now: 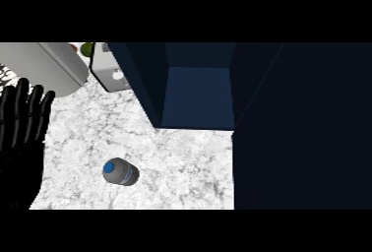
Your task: Pick up the bottled water, place it into the cabinet and close the cabinet
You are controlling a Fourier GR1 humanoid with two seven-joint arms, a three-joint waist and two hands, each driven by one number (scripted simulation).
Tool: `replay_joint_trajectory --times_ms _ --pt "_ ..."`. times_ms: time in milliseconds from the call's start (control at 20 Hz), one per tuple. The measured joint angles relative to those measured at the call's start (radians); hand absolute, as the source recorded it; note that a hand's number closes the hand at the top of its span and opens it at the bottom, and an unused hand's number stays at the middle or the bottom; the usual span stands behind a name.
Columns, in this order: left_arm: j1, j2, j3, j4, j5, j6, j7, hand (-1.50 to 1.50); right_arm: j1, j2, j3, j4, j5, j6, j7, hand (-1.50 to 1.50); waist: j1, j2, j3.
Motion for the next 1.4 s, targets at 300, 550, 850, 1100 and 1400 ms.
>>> replay_joint_trajectory --times_ms 300,550,850,1100,1400 --pt "0.082 -0.043 -0.05 -0.123 -0.152 0.109 0.028 -1.5 0.071 0.035 0.006 -0.08 -0.025 -0.008 -0.017 -1.5 -0.027 0.006 -0.002" --pt "0.217 -0.061 -0.157 -0.17 -0.161 0.243 0.134 -1.5 0.187 0.045 0.049 -0.143 -0.123 0.02 0.125 -1.5 -0.032 0.005 -0.003" --pt "0.342 -0.067 -0.389 -0.267 -0.31 0.4 0.225 -1.5 0.331 0.047 0.102 -0.286 -0.152 0.029 0.206 -1.5 -0.036 0.006 -0.003" --pt "0.422 -0.068 -0.562 -0.246 -0.398 0.516 0.235 -1.5 0.421 0.042 0.139 -0.353 -0.144 0.04 0.227 -1.5 -0.038 0.005 -0.003" --pt "0.457 -0.06 -0.609 -0.214 -0.463 0.584 0.222 -1.5 0.504 0.04 0.158 -0.37 -0.138 0.065 0.188 -1.5 -0.04 0.006 -0.003"
